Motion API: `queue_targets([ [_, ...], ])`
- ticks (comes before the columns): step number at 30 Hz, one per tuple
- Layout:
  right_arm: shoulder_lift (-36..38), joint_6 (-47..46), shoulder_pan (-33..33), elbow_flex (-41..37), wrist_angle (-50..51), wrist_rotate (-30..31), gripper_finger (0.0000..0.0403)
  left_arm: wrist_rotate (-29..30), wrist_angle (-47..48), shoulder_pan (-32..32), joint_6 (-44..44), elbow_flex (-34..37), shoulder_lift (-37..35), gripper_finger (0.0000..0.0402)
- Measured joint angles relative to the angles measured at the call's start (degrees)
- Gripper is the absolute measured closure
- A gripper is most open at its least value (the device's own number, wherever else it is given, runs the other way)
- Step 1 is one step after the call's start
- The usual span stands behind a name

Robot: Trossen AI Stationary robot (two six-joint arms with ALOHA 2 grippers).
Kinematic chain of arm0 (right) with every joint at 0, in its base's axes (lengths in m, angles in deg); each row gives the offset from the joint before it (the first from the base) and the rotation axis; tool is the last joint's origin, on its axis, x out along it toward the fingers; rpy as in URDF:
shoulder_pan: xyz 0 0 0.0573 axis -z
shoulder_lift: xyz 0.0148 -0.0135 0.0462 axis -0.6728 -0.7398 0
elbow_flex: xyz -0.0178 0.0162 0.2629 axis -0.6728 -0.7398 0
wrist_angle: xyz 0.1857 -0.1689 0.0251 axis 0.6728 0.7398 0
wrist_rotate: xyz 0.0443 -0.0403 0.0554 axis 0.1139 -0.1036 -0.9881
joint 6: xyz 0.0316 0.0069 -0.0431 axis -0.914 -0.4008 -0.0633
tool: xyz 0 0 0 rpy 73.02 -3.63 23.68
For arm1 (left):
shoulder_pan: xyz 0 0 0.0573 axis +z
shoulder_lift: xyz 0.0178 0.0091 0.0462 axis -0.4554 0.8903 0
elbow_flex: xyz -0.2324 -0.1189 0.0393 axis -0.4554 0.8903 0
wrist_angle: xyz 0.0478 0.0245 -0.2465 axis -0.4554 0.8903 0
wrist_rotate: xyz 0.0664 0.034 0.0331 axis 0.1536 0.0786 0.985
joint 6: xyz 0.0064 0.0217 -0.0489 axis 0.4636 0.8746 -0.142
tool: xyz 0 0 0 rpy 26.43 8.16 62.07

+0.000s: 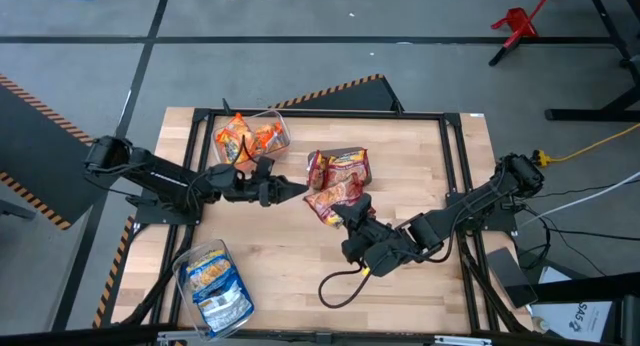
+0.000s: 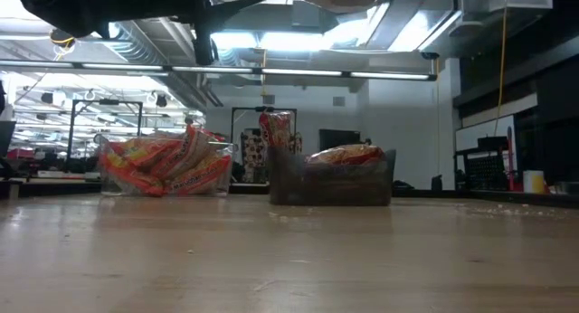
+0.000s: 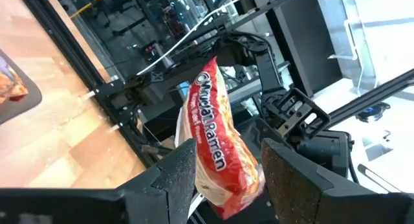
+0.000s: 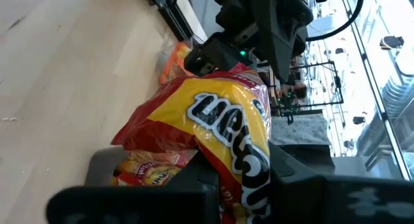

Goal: Sort Maruchan noodles
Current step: Put the red noodle pack into the black bin

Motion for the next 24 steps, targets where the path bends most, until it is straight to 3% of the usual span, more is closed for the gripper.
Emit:
queue_targets([
  [24, -0.28, 10.14, 3.27, -0.04, -7.27, -9.94, 0.0366, -1.23, 0.13, -2.62, -4.48, 0.00, -0.02, 0.0234],
])
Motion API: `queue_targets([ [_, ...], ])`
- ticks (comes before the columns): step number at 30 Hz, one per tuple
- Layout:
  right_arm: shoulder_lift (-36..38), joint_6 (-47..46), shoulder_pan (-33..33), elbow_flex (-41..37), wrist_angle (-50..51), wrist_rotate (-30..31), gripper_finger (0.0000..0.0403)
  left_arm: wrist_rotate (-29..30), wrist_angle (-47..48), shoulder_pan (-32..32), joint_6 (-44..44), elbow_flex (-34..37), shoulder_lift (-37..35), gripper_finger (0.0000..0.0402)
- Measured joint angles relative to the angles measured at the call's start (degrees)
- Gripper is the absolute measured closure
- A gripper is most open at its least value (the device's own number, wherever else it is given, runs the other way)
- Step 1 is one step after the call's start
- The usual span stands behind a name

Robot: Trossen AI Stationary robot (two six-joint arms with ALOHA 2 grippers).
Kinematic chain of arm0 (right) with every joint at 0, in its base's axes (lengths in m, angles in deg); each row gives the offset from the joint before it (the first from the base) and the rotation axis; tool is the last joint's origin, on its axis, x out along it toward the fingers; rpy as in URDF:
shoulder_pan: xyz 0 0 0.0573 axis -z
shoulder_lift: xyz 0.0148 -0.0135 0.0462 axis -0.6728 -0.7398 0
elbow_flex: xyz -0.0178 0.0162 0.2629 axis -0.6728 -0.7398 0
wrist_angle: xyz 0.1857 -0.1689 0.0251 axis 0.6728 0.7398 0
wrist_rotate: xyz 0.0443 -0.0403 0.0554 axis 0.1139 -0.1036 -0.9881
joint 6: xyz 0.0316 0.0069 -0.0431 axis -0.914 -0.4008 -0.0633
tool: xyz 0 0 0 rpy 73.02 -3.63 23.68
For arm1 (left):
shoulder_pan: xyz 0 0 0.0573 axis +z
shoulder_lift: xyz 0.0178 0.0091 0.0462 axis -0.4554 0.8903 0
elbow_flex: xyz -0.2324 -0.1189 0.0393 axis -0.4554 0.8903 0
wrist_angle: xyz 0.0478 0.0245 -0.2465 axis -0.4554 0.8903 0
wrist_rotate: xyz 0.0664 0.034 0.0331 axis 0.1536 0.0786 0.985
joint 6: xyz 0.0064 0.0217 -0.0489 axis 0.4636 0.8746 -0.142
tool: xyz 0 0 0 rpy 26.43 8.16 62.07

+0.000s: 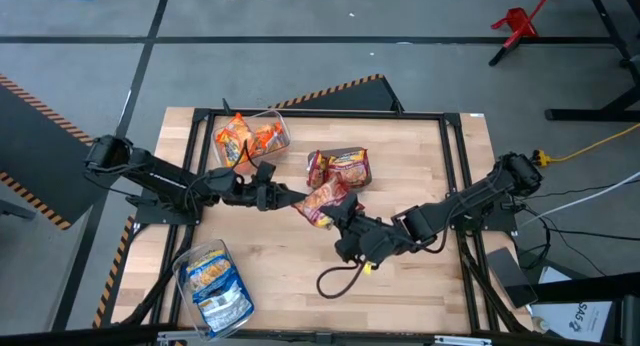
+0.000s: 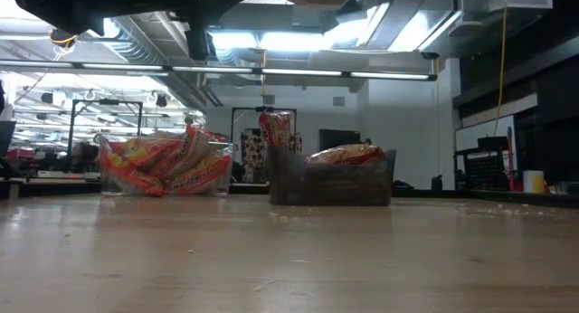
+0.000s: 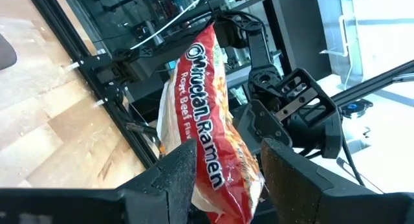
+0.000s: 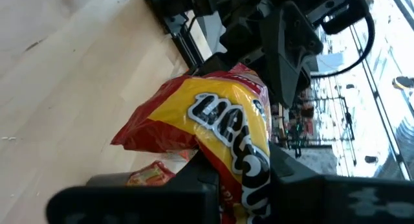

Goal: Sort Maruchan noodles
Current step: Put the red noodle pack into the black bin

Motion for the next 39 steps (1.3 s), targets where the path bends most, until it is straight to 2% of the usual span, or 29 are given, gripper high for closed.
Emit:
queue_targets([
  [14, 0.00, 6.50, 3.21, -0.02, -3.20, -8.01, 0.0366, -1.52, 0.31, -0.06, -1.29, 0.00, -0.02, 0.0234],
  [20, 0.00, 7.33, 4.66, -0.02, -4.54, -7.80, 0.0366, -3.85, 0.91, -0.06, -1.26, 0.00, -0.02, 0.0234],
  [24, 0.00, 12.64, 4.71, -0.02, -5.96, -7.02, 0.0366, -4.24, 1.29, -0.29, -1.09, 0.00, -0.02, 0.0234],
  [28, 0.00, 13.75, 4.73, -0.02, -7.68, -6.87, 0.0366, -4.26, 1.39, -0.30, -1.07, 0.00, -0.04, 0.0234],
  [34, 0.00, 13.57, 5.09, -0.02, -8.33, -9.43, 0.0366, -4.95, 1.56, -1.02, -1.16, 0.00, -0.04, 0.0236],
  [39, 0.00, 12.57, 5.76, -0.02, -8.36, -11.00, 0.0366, -4.80, 1.71, -2.04, -1.45, 0.00, -0.04, 0.0259],
])
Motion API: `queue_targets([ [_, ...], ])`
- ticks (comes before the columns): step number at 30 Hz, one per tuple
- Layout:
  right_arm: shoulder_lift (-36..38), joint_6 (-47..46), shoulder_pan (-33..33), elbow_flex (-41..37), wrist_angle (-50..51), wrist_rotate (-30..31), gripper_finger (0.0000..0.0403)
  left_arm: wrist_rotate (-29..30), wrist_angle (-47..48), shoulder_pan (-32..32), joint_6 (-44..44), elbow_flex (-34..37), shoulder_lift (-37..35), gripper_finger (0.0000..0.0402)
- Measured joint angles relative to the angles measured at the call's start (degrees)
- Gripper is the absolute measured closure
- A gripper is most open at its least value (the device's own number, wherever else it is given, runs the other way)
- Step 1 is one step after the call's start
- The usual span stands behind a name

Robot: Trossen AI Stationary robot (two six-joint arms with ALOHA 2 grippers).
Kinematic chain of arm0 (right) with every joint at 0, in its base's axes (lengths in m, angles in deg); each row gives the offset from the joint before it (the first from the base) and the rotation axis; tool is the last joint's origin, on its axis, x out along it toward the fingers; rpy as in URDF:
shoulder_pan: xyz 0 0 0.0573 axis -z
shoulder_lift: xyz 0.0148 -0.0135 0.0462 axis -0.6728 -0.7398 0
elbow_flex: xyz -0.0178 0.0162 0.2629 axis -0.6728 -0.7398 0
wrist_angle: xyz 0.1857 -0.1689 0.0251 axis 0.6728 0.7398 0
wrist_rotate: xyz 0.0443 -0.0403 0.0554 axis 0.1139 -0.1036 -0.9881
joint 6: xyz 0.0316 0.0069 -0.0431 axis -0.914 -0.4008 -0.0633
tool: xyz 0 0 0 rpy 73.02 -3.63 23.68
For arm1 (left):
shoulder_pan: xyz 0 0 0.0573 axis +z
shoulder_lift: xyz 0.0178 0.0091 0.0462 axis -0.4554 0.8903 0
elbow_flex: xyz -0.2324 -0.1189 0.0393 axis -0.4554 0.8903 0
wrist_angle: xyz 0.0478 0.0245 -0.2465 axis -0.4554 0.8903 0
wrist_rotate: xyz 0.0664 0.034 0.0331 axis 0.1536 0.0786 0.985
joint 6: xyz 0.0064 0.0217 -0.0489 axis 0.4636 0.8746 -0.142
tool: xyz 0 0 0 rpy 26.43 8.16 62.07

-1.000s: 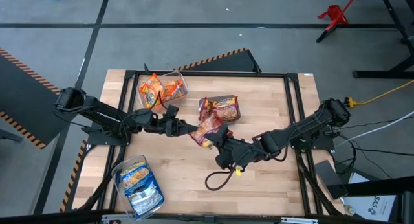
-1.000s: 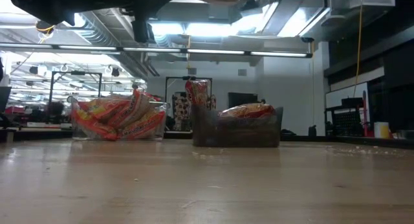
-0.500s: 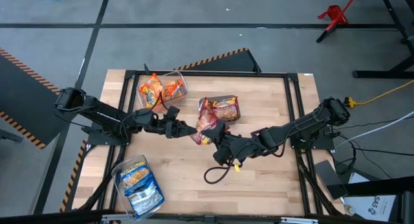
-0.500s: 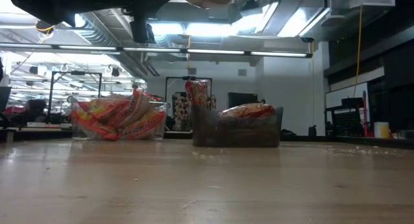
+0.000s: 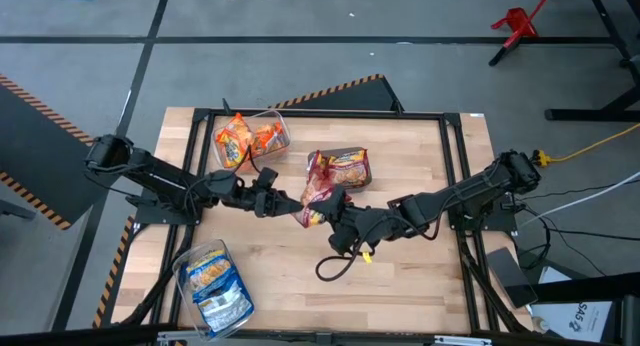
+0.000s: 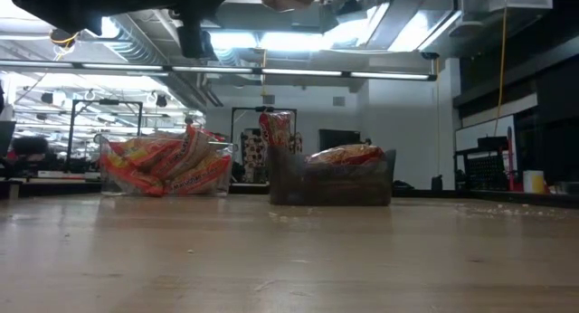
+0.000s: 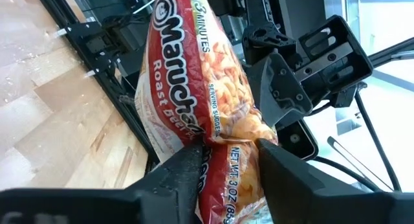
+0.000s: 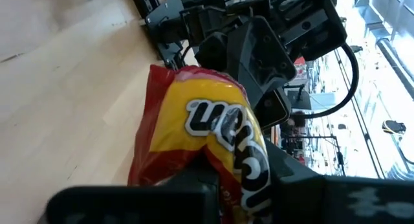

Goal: Sort Maruchan noodles
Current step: Put the red noodle pack into the black bin

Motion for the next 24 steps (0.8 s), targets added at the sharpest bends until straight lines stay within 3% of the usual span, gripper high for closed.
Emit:
queue_targets([
  [13, 0.04, -2.83, 0.34, 0.00, 0.31, -0.69, 0.0347, 1.56, -0.25, -0.11, 1.29, 0.00, 0.00, 0.0362],
  [24, 0.04, -15.75, -1.08, 0.02, 7.36, 3.72, 0.0219, 7.90, -0.23, 2.97, 6.36, 0.00, 0.03, 0.0368],
])
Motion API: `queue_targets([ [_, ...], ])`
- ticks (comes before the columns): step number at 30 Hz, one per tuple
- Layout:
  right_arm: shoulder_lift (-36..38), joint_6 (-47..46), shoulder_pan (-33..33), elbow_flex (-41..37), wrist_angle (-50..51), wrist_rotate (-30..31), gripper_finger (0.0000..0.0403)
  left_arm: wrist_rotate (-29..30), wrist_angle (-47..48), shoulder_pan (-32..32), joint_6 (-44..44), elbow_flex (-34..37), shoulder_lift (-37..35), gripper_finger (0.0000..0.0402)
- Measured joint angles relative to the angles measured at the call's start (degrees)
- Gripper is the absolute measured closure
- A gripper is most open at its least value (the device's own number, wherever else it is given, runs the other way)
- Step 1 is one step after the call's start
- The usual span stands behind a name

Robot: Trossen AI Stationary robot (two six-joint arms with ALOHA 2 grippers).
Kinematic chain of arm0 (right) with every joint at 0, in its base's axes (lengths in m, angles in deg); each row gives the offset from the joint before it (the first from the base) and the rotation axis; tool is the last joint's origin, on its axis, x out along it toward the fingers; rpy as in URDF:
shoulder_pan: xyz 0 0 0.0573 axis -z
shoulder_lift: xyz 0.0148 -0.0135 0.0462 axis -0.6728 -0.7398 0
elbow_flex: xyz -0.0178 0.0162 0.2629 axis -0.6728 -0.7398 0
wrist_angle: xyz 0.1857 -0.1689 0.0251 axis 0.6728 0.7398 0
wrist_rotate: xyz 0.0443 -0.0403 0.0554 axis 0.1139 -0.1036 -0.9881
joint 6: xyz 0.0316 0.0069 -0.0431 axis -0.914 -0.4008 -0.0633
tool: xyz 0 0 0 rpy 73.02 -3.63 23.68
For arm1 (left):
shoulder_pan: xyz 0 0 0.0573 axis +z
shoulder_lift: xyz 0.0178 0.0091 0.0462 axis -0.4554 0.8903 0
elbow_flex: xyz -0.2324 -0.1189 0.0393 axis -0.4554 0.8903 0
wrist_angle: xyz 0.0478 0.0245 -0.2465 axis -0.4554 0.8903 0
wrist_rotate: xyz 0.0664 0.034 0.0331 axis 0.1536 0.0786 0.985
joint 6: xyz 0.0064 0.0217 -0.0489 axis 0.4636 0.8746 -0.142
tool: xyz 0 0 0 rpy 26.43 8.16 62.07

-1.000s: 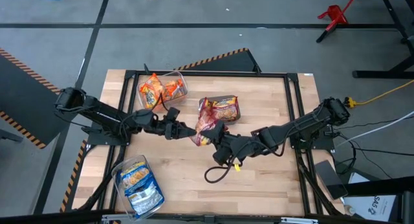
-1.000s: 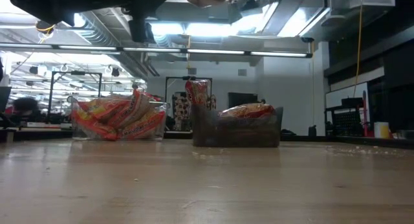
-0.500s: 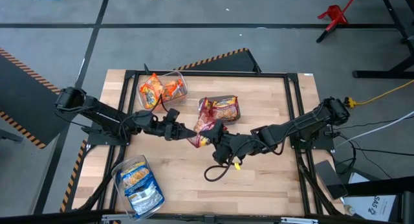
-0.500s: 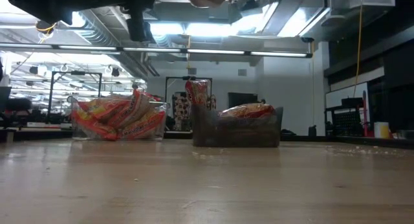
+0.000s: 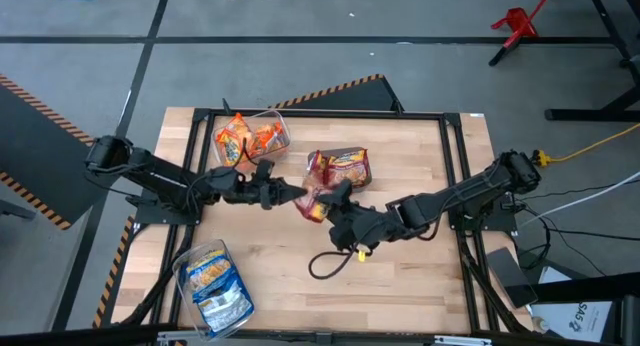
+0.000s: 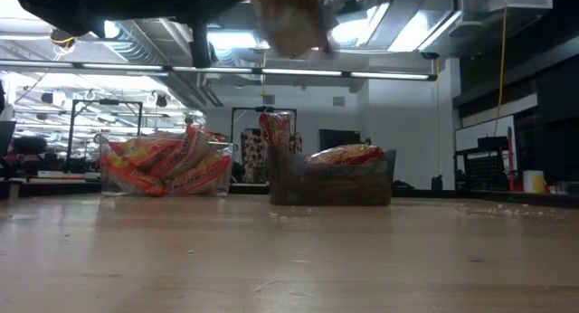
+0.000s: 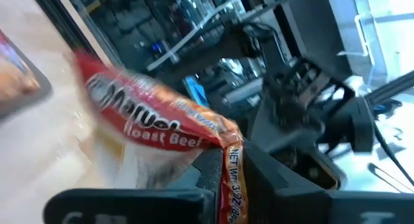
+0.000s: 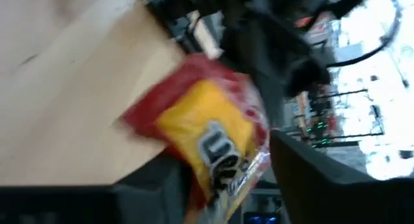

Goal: Sort Maruchan noodles
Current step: Put the red noodle pack into the black bin

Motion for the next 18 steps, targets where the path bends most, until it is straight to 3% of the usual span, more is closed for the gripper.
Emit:
queue_targets([
  [8, 0.00, -9.96, -3.09, 0.00, 8.95, 3.26, 0.0146, 2.31, 0.06, 5.09, 4.54, 0.00, 0.01, 0.0373],
  [12, 0.05, -17.31, -5.34, 0.02, 14.12, 6.85, 0.0142, 6.38, 0.03, 8.25, 5.15, 0.00, 0.15, 0.0374],
  [18, 0.11, -28.77, -8.35, 0.02, 21.59, 8.24, 0.0150, 6.75, -0.49, 14.36, 4.55, -1.30, 4.67, 0.0376],
])
